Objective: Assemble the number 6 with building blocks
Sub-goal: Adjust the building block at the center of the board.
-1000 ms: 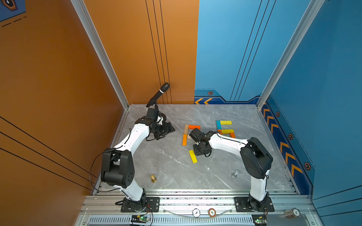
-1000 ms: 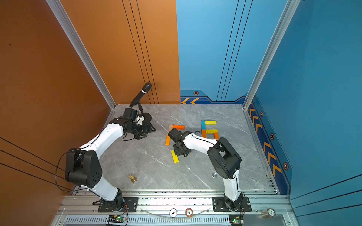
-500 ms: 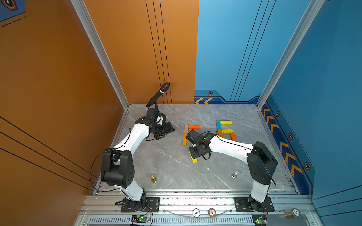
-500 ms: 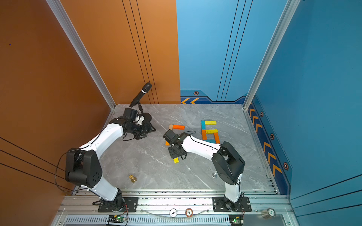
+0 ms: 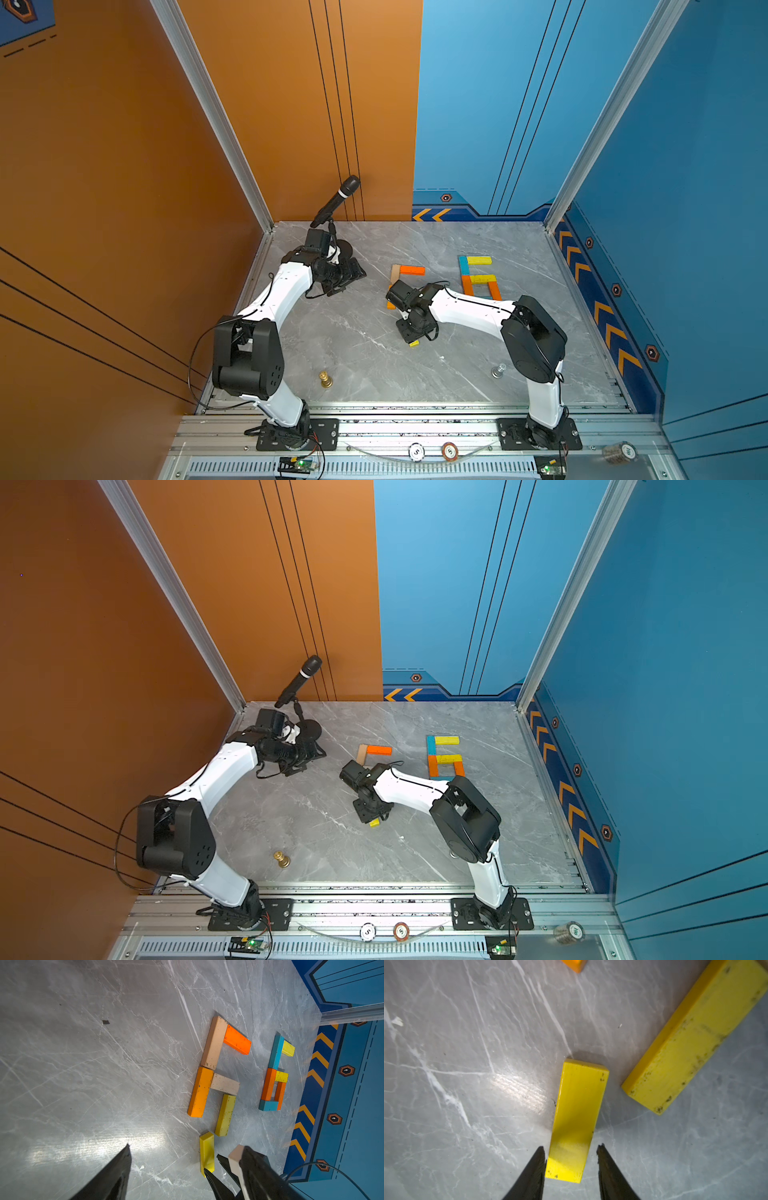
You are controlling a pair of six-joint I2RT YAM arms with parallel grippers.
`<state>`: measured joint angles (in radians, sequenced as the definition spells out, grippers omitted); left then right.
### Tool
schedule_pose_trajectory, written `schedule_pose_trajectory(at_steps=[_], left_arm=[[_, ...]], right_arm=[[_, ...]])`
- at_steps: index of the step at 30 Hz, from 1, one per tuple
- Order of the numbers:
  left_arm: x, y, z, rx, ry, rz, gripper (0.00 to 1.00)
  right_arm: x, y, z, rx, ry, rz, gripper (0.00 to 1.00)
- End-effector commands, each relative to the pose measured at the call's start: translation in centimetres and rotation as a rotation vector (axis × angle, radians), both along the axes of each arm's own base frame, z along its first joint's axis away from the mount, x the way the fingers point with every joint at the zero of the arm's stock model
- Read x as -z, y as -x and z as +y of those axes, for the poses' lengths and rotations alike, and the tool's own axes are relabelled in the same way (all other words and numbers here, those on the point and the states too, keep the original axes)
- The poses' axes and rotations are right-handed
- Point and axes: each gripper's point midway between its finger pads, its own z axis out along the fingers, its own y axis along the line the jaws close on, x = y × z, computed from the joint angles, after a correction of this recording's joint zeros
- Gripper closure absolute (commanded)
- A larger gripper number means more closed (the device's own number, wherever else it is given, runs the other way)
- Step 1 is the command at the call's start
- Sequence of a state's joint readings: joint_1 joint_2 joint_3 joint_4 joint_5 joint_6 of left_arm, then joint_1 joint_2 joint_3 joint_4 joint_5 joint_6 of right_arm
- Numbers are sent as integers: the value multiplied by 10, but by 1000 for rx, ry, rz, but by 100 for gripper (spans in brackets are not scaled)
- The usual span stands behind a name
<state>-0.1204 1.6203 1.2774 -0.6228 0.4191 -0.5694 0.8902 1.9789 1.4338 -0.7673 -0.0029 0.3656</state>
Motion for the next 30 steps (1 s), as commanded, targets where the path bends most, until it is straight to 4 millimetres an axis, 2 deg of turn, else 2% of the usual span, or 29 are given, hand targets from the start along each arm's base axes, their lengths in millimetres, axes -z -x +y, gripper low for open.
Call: schedule_pose_trajectory(at_steps=[1, 10, 19, 22, 23, 30], left_arm=[[-4, 3, 7, -10, -15, -17, 16], [-2, 1, 13, -25, -21, -14, 16], [-4, -1, 21, -46, -21, -18, 16], [-5, -1, 25, -58, -14, -17, 17], [-6, -1, 26, -61, -14, -21, 17], [-8, -4, 36, -86, -10, -26, 17]], right_arm=[[7, 3, -3, -31, 45, 22, 57], [15, 15, 8, -149, 47, 60, 63], [12, 27, 25, -319, 13, 77, 71], [7, 26, 31, -379, 19, 66, 75], [14, 26, 31, -395, 34, 76, 75], [12, 25, 42, -511, 48, 76, 75]])
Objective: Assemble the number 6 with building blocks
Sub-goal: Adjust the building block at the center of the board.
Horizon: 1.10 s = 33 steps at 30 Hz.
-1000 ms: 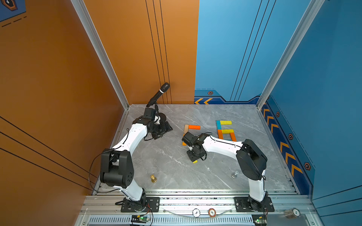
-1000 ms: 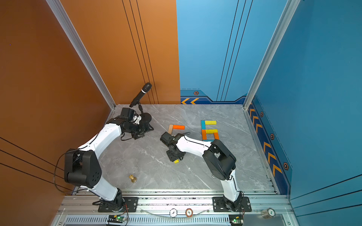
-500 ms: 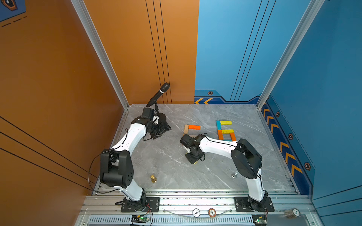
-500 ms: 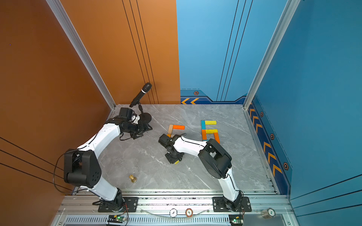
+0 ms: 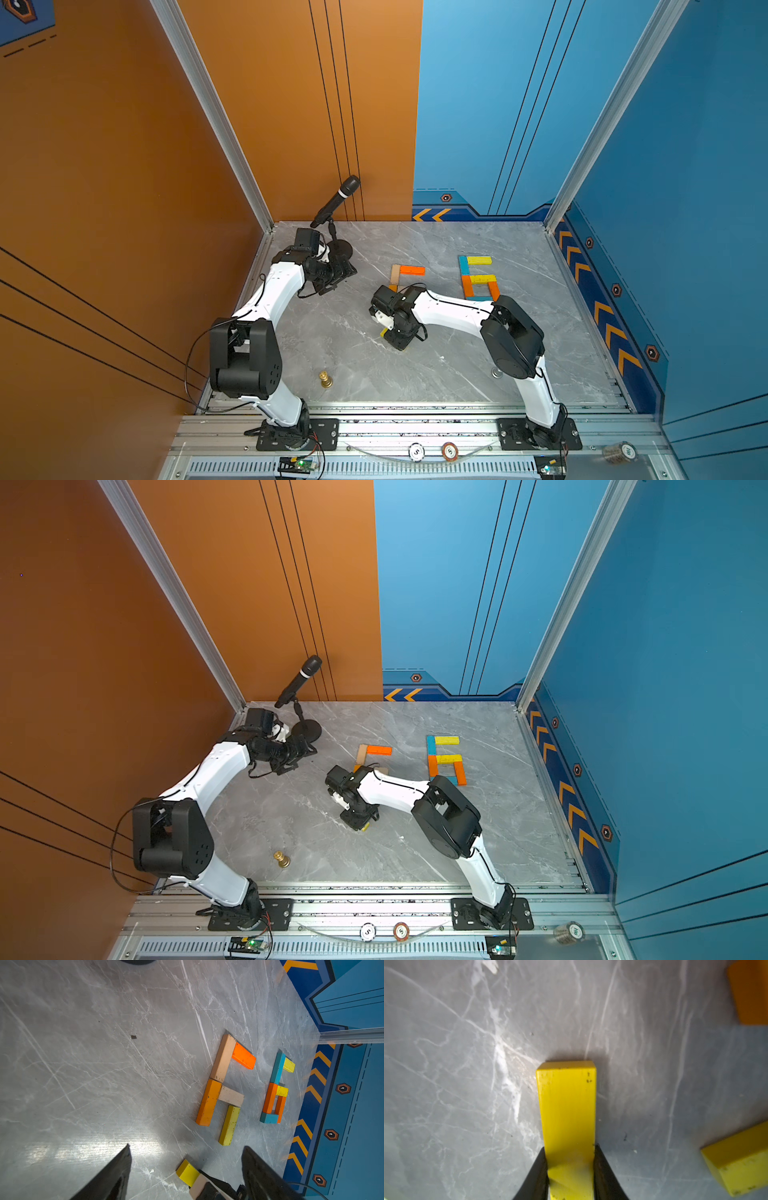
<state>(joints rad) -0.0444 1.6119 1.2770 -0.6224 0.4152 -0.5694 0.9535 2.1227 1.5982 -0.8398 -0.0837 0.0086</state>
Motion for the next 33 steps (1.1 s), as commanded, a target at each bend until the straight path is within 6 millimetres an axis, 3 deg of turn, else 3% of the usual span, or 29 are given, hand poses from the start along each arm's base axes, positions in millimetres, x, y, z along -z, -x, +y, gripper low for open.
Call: schedule_pose_trajectory(at_steps=[1, 9, 20, 33], left_arm=[[-5, 4, 6, -10, -8, -15, 17], [-3, 3, 10, -19, -10, -12, 17], [-2, 4, 10, -19, -15, -9, 17], [6, 2, 11, -3, -40, 0, 16]], right_arm=[[-1, 6, 0, -98, 36, 19, 75], [2, -13, -4, -172, 126, -46, 72], [-1, -32, -14, -205, 181, -124, 55], [-4, -53, -9, -141, 89, -160, 54]])
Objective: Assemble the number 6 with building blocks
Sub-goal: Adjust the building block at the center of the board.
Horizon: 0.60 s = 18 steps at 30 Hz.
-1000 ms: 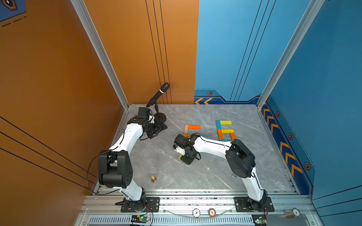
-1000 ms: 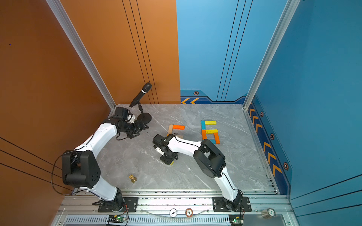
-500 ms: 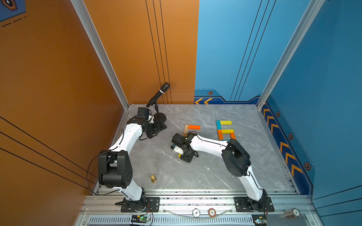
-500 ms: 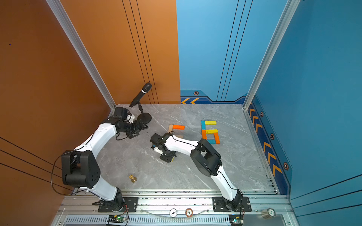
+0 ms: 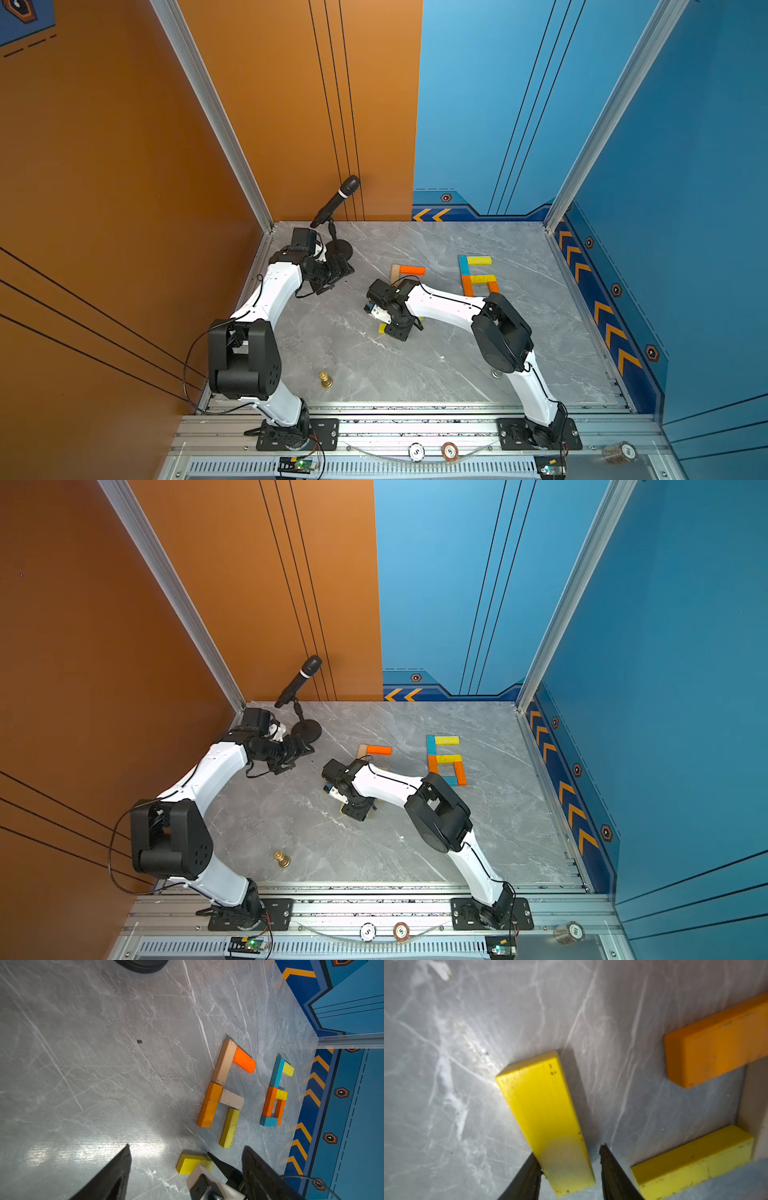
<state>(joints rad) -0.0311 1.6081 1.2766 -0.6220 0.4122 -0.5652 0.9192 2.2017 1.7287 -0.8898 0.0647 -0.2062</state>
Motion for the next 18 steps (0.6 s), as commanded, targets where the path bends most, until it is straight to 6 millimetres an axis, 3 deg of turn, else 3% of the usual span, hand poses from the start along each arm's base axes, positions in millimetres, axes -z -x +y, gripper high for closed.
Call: schedule_pose_trajectory(at_steps=[1, 5, 10, 11, 15, 18], left_arm=[[8, 4, 5, 10, -43, 7, 16], [10, 4, 3, 29, -66, 2, 16], [11, 6, -1, 77, -137, -19, 15], [12, 6, -2, 89, -153, -20, 15], [8, 8, -9, 146, -219, -33, 15], [1, 12, -17, 199, -276, -51, 9]], right_arm=[[-2, -11, -2, 20, -25, -27, 54], [-9, -15, 1, 35, -68, -24, 54], [-40, -24, 9, 91, -233, -25, 51], [-59, -26, 11, 100, -287, -43, 51], [-94, -34, 11, 152, -435, -79, 47], [-119, -40, 5, 198, -546, -115, 45]])
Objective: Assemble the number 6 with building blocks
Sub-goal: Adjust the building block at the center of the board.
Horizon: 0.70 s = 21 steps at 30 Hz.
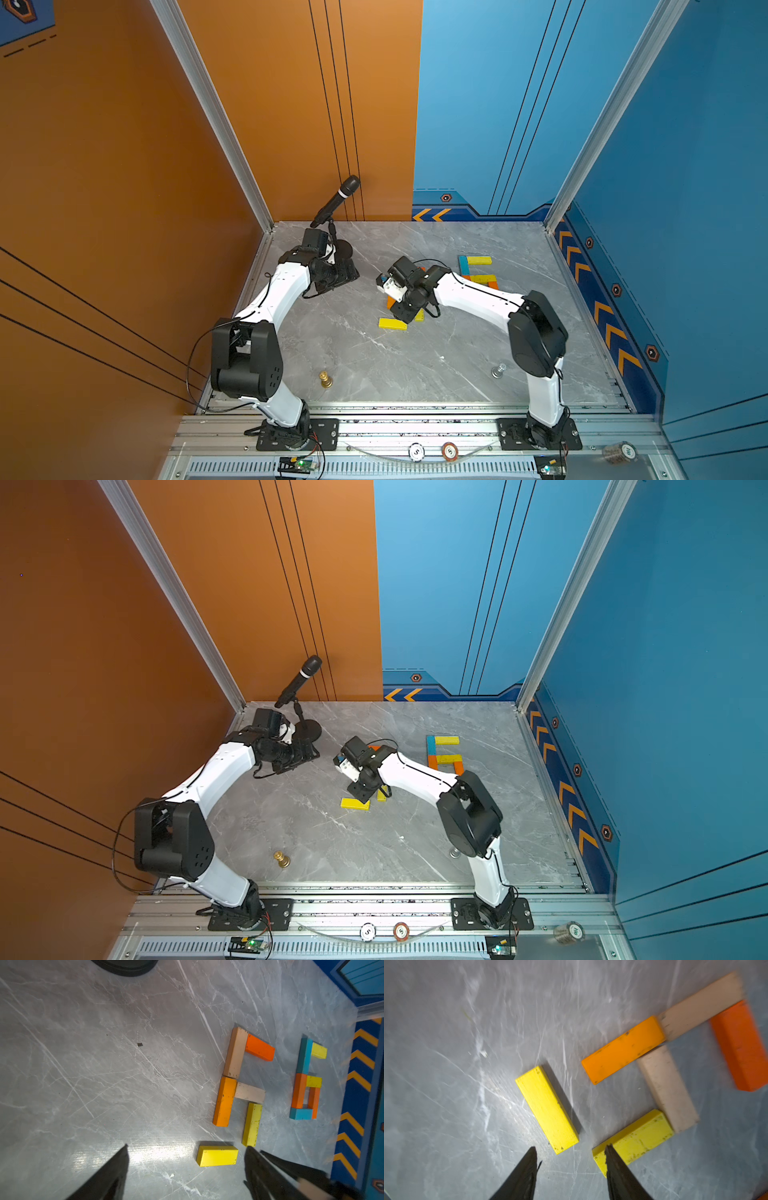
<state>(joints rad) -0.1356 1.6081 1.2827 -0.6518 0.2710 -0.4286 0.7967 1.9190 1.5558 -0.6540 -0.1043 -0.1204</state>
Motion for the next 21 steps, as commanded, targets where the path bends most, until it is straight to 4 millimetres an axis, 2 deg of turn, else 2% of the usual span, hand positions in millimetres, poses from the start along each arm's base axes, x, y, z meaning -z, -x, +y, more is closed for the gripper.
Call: schedule_pose_trajectory(at_steps=[1, 5, 6, 10, 13, 17, 21], left_arm=[[-11, 5, -3, 79, -114, -32, 9], [-20, 18, -33, 263, -182, -96, 8], [-21, 24, -42, 333, -214, -108, 9], [-17, 46, -71, 600, -375, -163, 9], [-12, 58, -89, 736, -422, -183, 9], [2, 67, -101, 834, -444, -167, 10], [28, 91, -114, 1048, -494, -156, 12]], right_arm=[[-41, -9, 5, 67, -201, -49, 44], [-70, -27, -24, 216, -322, -146, 42], [-77, -37, -41, 284, -345, -179, 41], [-91, -56, -87, 468, -410, -266, 40], [-92, -64, -113, 570, -444, -275, 40], [-94, -69, -141, 674, -473, -293, 40], [-93, -71, -167, 763, -509, -304, 39]])
